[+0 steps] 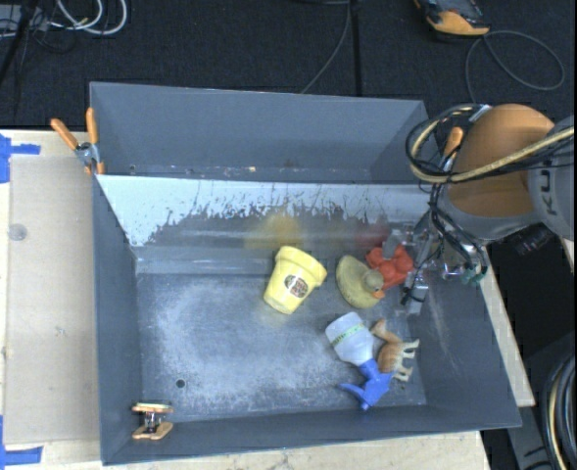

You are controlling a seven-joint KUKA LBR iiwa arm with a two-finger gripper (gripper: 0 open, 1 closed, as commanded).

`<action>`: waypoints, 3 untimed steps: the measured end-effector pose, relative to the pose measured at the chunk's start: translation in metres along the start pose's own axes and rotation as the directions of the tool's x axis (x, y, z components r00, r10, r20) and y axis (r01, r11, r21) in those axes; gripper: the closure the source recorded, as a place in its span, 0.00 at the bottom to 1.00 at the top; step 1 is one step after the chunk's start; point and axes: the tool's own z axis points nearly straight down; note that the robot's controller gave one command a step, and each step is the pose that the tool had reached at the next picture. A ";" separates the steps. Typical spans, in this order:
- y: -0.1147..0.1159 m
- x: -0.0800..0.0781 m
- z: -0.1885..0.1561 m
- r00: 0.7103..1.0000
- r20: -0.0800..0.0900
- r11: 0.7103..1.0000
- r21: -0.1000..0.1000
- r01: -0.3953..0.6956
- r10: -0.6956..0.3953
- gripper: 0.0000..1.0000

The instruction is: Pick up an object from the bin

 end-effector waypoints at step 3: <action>-0.039 0.082 0.035 0.951 -0.009 0.951 -0.003 0.309 -0.309 0.00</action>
Offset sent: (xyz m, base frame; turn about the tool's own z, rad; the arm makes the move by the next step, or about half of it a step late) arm 0.0000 0.0000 0.0000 0.0000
